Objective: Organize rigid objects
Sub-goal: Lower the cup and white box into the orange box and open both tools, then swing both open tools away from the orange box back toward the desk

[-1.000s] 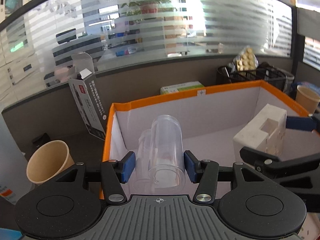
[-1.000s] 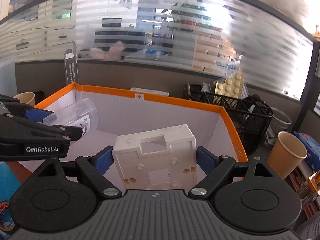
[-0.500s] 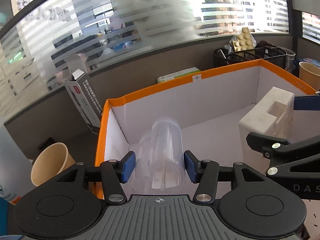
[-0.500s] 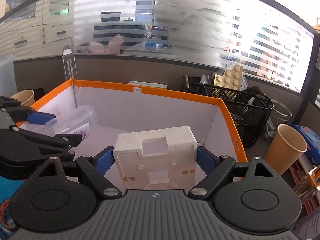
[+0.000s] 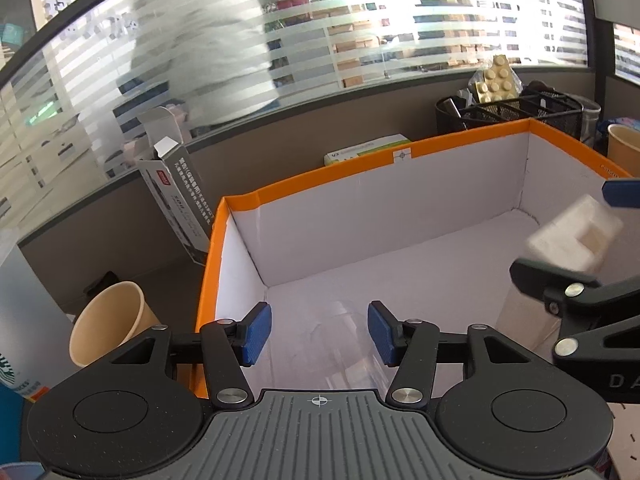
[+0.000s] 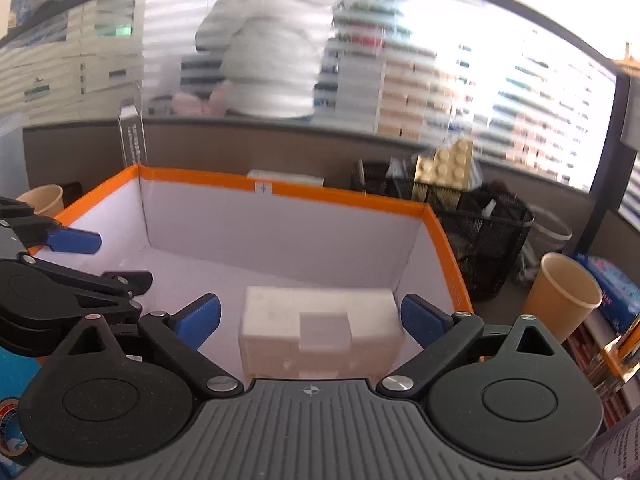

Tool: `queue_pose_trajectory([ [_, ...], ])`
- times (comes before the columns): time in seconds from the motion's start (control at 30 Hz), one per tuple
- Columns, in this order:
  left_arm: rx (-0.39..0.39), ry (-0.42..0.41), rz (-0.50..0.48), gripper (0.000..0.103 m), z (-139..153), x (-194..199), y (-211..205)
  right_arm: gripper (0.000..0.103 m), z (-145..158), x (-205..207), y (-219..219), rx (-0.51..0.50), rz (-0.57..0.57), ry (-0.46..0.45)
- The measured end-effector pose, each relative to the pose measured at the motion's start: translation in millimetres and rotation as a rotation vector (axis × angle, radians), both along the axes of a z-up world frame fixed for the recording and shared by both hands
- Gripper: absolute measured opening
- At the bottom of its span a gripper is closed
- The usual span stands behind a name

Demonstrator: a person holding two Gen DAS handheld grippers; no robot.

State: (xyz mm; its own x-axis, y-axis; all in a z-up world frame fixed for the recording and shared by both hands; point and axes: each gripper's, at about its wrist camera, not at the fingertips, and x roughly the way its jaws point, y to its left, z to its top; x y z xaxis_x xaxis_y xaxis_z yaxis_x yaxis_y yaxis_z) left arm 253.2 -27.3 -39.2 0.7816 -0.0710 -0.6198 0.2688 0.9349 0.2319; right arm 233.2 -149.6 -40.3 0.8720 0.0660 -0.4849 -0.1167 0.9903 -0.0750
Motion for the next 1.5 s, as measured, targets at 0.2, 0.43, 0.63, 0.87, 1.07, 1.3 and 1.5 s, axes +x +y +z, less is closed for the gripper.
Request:
queue_pose_trajectory([
  [0.2, -0.07, -0.068, 0.023, 0.061, 26, -22, 23, 0.099, 23, -23, -4, 0.017, -0.031, -0.162],
  [0.43, -0.213, -0.202, 0.082, 0.069, 75, -80, 98, 0.103, 54, -75, -17, 0.164, 0.01, -0.328],
  [0.63, -0.122, -0.315, 0.129, 0.069, 94, -148, 167, 0.103, 68, -118, -2, 0.132, 0.096, -0.374],
  [0.87, 0.112, -0.388, 0.354, 0.069, 145, -242, 284, 0.103, 74, -153, 21, 0.072, 0.178, -0.411],
  [1.07, 0.409, -0.433, 0.56, 0.081, 180, -334, 351, 0.103, 79, -176, 40, 0.066, 0.224, -0.461],
  [1.3, 0.446, -0.353, 0.822, 0.082, 142, -424, 434, 0.103, 92, -192, 61, 0.119, 0.3, -0.461],
  [1.5, -0.019, -0.406, 1.048, 0.082, 37, -487, 520, 0.103, 115, -230, 82, 0.123, 0.361, -0.526],
])
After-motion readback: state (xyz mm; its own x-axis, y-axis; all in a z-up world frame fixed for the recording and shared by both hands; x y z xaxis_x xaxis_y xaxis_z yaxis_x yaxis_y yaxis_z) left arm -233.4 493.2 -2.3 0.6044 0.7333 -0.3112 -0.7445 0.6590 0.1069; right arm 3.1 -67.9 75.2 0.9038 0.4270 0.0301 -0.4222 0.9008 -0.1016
